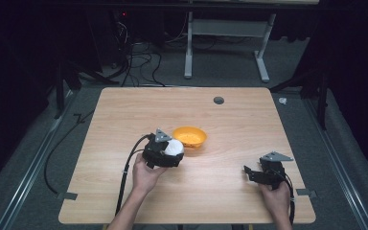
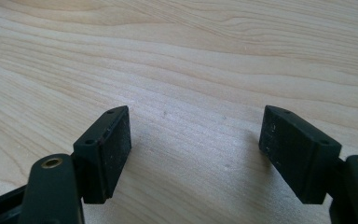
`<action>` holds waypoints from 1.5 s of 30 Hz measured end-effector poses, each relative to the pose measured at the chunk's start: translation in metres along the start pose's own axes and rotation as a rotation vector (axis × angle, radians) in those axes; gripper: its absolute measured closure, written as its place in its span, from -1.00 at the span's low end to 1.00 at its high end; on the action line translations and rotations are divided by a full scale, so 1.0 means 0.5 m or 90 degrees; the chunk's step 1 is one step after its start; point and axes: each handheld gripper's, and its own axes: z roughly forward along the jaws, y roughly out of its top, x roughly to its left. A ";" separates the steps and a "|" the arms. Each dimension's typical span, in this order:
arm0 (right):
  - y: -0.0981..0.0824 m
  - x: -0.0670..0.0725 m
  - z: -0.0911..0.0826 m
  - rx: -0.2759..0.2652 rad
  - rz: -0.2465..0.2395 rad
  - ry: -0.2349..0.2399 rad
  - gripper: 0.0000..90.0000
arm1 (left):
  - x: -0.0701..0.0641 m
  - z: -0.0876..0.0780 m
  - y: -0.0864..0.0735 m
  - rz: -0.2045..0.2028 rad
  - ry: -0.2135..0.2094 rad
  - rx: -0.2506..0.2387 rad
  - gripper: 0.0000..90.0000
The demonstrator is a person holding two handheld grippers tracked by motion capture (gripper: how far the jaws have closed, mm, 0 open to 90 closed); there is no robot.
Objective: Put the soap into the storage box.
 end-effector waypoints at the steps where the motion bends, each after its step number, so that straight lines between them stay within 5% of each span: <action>1: 0.000 0.000 0.000 0.000 0.000 0.000 -0.42 | 0.000 0.001 0.004 -0.001 -0.004 0.002 -0.46; 25: 0.000 -0.001 -0.001 -0.001 0.001 0.002 -0.43 | -0.001 0.053 0.099 0.023 -0.004 0.015 -0.46; 35: -0.001 -0.002 -0.001 -0.002 0.001 0.004 -0.43 | -0.004 0.099 0.121 0.016 0.008 0.032 -0.47; 45: -0.001 -0.003 -0.001 -0.003 0.000 0.006 -0.43 | 0.015 0.133 0.119 -0.024 0.026 0.040 -0.47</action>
